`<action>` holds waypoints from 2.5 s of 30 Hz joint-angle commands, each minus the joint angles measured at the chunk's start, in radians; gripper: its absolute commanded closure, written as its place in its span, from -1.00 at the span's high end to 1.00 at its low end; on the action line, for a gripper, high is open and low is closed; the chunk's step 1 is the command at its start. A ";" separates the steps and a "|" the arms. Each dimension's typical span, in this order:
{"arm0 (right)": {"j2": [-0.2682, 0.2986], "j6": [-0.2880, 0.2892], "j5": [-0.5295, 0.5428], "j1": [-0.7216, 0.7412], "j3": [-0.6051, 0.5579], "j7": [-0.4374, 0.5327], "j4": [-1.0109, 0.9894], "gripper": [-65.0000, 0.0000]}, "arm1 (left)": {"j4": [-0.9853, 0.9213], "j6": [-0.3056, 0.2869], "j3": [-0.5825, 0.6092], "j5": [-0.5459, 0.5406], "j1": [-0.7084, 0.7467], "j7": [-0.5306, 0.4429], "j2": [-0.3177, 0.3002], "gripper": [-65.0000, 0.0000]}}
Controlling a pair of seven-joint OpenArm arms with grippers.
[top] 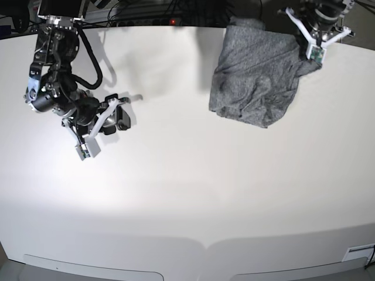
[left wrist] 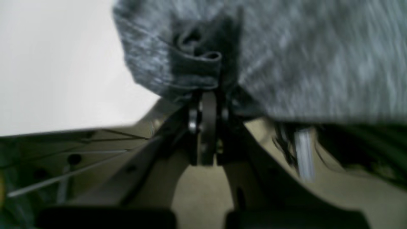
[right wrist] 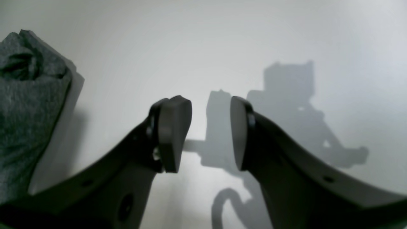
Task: Fold the T-shirt properly
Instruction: 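Grasp the edge of the grey bundle with the left gripper, then pull the bundle edge with the left gripper and move right gripper toward it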
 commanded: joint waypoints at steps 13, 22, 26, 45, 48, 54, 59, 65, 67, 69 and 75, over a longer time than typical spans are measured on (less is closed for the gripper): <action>0.008 0.010 0.120 0.013 0.002 -0.046 0.016 -0.21 | -0.047 0.051 -0.005 0.027 -0.128 -0.124 -0.009 -0.68; 0.005 0.032 0.218 0.014 -0.033 -0.031 0.016 -0.38 | -0.167 0.052 -0.006 0.041 -0.204 -0.121 -0.023 -0.68; 0.005 0.032 0.164 0.014 -0.153 0.055 0.016 -0.92 | -0.213 0.040 -0.005 0.022 -0.204 -0.171 -0.022 -0.68; 0.005 -0.008 -0.089 0.014 -0.384 0.207 0.016 -1.00 | -0.609 -0.317 -0.005 -0.087 -0.592 -0.331 0.072 -0.68; 0.005 -0.011 -0.096 0.014 -0.384 0.208 0.016 -1.00 | -0.678 -0.391 -0.003 -0.087 -0.663 -0.337 0.086 -0.68; -0.012 -0.011 -0.095 0.014 -0.384 0.208 0.016 -1.00 | -0.788 -0.454 -0.003 -0.065 -0.770 -0.332 0.151 -0.68; -0.023 -0.011 -0.098 0.014 -0.384 0.208 0.016 -1.00 | -0.787 -0.418 -0.006 -0.019 -0.808 -0.265 0.128 -0.68; -0.023 -0.012 -0.097 0.015 -0.384 0.218 0.016 -0.96 | -0.782 -0.372 -0.005 -0.174 -0.811 -0.253 0.018 -0.68; -0.023 -0.012 -0.097 0.021 -0.384 0.219 0.016 -0.60 | -0.780 -0.373 -0.005 -0.252 -0.811 -0.253 -0.009 -0.68; -0.023 -0.012 -0.097 0.031 -0.384 0.219 0.016 -0.29 | -0.777 -0.402 -0.005 -0.319 -0.811 -0.246 -0.032 -0.68; -0.032 -0.012 -0.094 0.069 -0.384 0.219 0.016 -0.17 | -0.776 -0.523 -0.005 -0.492 -0.814 -0.151 -0.070 -0.56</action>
